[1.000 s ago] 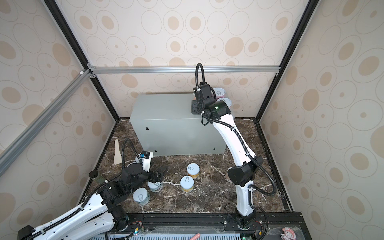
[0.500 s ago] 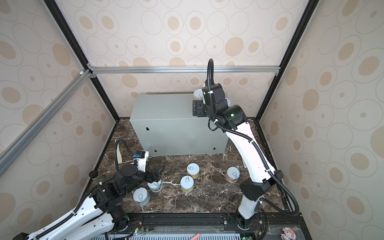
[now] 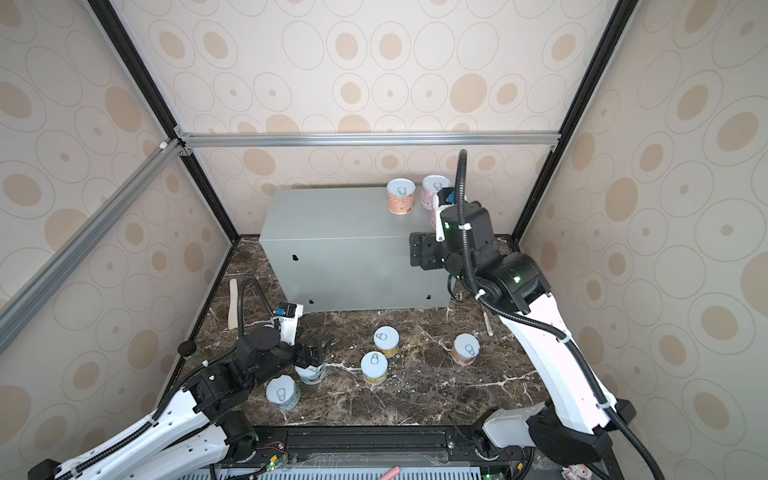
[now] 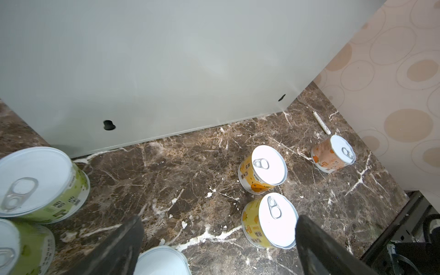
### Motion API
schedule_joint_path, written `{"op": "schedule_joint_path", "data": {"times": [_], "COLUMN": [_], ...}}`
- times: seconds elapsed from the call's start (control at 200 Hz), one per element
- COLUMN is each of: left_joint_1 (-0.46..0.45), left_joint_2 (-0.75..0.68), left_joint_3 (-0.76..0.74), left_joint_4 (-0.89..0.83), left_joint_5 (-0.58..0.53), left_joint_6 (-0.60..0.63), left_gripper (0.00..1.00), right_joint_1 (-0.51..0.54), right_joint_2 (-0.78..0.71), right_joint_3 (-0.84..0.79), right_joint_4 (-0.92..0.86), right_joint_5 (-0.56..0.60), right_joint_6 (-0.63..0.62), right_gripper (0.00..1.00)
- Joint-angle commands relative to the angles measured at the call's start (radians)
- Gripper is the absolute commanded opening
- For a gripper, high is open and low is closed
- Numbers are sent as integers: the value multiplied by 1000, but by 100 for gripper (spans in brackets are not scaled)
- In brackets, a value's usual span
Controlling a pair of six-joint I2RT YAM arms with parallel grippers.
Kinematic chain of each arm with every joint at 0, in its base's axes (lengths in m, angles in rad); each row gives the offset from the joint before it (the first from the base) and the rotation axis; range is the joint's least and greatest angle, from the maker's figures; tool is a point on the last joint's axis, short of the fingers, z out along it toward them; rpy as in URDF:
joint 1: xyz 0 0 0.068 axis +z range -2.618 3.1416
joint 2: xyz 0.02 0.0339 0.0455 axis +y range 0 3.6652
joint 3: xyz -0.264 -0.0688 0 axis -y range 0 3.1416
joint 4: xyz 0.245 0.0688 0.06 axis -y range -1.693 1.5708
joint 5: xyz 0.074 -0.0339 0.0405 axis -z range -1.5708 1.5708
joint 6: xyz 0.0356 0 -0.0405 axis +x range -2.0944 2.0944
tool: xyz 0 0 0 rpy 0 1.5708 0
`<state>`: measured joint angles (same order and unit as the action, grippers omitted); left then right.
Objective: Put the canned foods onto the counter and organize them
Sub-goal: 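Open the right gripper to release the can and draw back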
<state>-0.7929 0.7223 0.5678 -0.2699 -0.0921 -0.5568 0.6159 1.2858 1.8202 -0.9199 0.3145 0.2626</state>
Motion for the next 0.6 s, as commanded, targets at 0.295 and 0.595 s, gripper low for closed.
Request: {"op": "schedule_joint_path", "data": {"times": [0.295, 0.595], "left_joint_1": [-74, -117], "left_joint_2": [147, 277], "left_joint_3": [-27, -83], "left_joint_4": [177, 311], "left_joint_5": [16, -3], "left_joint_6": [-52, -77], "left_gripper": [99, 99], "right_joint_1": [2, -27], "right_joint_2": [-285, -402], "right_joint_3": [-417, -677], "right_joint_4": [0, 31], "right_joint_5": [88, 104], "right_joint_6": [37, 112], "right_gripper": [92, 99]}}
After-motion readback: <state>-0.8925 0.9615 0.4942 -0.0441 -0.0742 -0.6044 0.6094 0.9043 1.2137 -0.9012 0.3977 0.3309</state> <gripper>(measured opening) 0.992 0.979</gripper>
